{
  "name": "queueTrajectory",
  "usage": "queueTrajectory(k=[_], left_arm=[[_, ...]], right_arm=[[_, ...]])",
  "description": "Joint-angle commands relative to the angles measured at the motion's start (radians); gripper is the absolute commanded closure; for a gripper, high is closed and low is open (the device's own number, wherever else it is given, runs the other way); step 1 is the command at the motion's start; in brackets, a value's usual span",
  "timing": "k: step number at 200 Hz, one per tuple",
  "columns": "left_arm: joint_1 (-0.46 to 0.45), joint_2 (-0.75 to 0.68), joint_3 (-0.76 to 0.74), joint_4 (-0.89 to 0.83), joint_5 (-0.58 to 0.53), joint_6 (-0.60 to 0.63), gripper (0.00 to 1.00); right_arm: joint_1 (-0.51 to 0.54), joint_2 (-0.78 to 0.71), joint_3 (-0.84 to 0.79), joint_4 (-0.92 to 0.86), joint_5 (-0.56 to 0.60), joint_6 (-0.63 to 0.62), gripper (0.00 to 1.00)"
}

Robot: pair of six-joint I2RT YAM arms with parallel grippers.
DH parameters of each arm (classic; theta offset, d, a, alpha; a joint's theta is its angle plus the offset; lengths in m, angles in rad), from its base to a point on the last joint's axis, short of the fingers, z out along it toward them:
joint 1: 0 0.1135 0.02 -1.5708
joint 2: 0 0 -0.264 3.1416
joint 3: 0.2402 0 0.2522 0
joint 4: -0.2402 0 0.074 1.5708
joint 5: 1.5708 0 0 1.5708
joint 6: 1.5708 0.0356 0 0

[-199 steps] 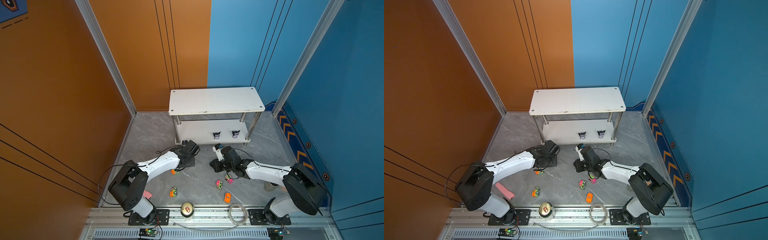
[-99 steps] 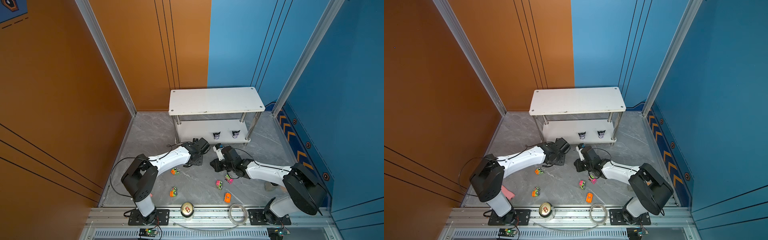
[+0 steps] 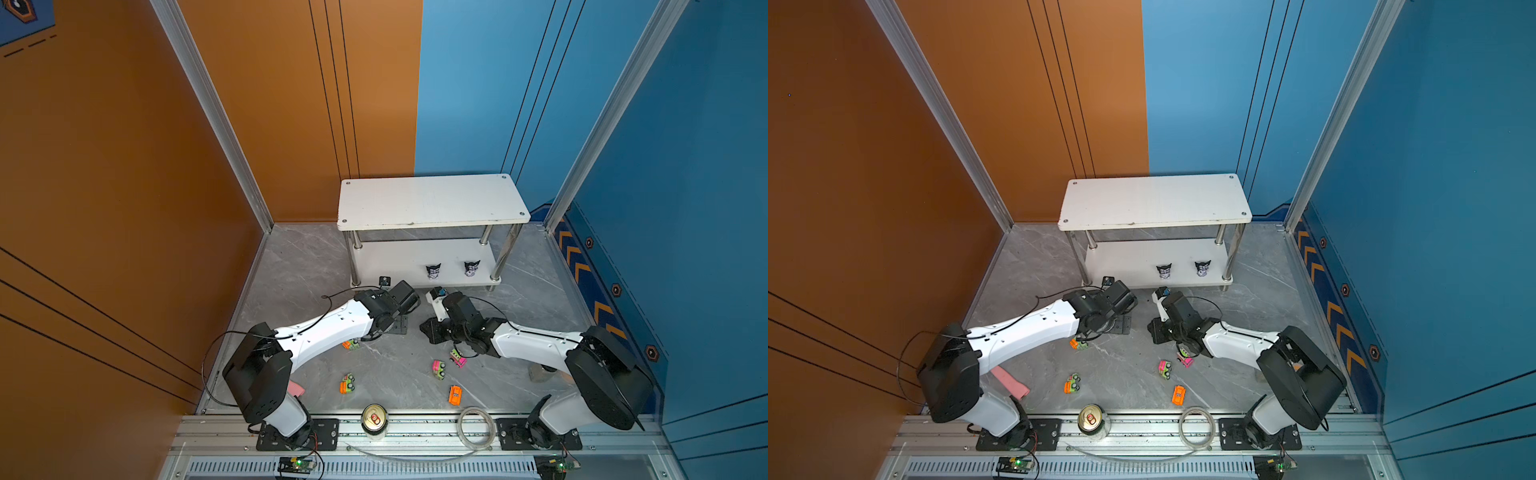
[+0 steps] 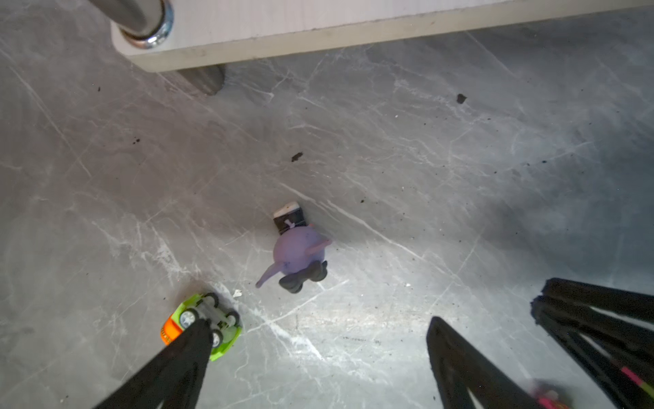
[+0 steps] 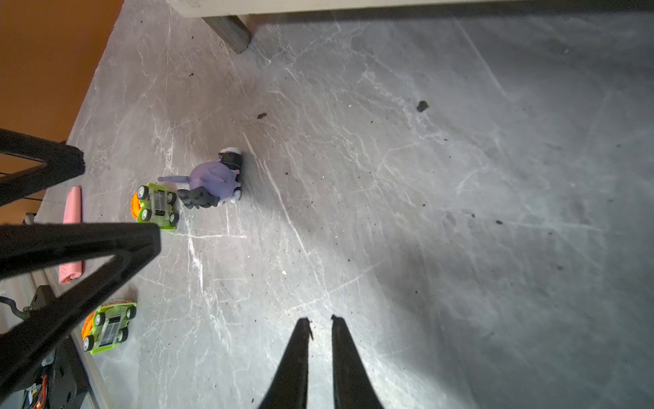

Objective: Place and organize the plastic toys onto the shelf
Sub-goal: 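Lower the left gripper and close it on the purple figure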

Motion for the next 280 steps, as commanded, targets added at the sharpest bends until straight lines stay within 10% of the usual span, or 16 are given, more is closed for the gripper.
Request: queueTrajectory(k=[1, 187, 280], left_arm=[[0.007, 0.003, -0.053, 0.025, -0.006, -0.071, 0.02], [0.068, 0.043, -0.193, 0.273, -0.032, -0.331, 0.06], [0.119, 0.101, -0.211, 0.370, 0.023, -0.310, 0.41]], right_arm=[[-0.003, 0.016, 0.011, -0.005, -0.022, 0.022, 0.84], [-0.008, -0.013, 0.003, -0.013, -0.014, 0.020, 0.84], [-0.011, 0.002, 0.005, -0.016, -0.008, 0.015, 0.84]])
